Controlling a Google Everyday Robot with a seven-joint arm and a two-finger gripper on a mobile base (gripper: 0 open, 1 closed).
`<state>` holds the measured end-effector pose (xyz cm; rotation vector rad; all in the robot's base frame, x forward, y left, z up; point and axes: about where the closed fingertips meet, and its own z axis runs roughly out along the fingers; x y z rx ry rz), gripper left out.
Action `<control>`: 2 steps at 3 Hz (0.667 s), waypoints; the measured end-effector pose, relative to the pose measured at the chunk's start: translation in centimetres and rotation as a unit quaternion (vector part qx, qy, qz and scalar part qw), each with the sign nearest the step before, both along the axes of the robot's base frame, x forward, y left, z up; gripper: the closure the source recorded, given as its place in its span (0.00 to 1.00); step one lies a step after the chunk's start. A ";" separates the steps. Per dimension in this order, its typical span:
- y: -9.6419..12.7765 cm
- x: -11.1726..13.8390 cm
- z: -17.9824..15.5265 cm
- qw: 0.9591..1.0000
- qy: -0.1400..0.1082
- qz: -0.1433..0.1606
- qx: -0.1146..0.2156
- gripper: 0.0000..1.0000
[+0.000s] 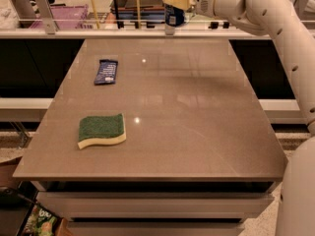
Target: Pick pepsi can
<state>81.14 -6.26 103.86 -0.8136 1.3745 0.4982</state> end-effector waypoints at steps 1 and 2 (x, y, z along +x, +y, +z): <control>0.2 -0.5 1.5 1.000 -0.021 0.010 -0.012 1.00; 0.2 -0.5 1.5 1.000 -0.021 0.010 -0.012 1.00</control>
Offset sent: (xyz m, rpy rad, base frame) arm -0.0083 -0.0029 0.0238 -0.0458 -0.0654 0.0188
